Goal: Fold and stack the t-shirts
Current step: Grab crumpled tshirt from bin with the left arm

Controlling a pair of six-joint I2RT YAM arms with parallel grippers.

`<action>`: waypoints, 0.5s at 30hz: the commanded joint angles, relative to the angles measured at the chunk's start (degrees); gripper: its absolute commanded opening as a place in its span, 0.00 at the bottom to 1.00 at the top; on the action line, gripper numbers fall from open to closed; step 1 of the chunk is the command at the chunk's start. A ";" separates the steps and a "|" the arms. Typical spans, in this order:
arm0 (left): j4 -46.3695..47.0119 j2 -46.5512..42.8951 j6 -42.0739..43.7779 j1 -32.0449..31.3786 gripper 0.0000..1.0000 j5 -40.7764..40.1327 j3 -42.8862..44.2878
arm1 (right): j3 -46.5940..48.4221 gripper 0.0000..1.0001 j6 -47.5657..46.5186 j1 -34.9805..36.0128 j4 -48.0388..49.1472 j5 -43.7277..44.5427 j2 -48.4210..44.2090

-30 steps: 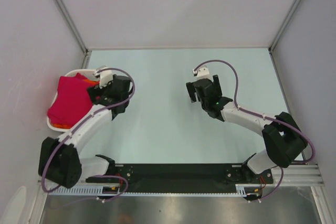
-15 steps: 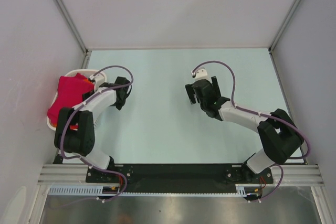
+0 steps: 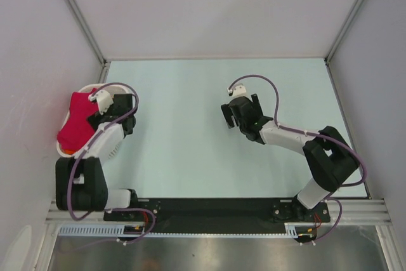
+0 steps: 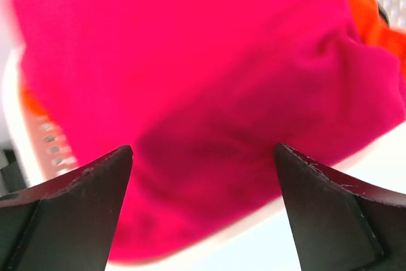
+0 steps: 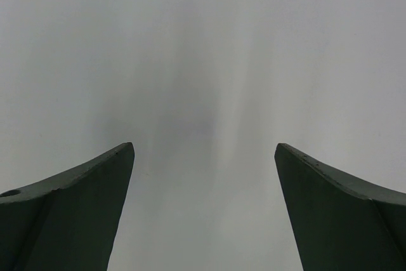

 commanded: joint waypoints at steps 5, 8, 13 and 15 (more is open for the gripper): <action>6.89 8.00 4.61 4.13 1.00 12.26 2.13 | 3.39 1.00 -0.95 0.15 1.76 -1.13 1.68; 6.28 10.80 4.79 5.54 0.98 12.90 3.62 | 3.65 1.00 -0.86 0.24 1.85 -1.48 2.30; 3.21 16.08 4.00 6.77 0.00 12.72 5.82 | 4.09 1.00 -0.86 0.24 1.94 -2.09 3.18; 2.94 15.91 2.87 7.39 0.00 13.77 5.74 | 4.00 1.00 -0.86 0.24 2.02 -2.27 3.62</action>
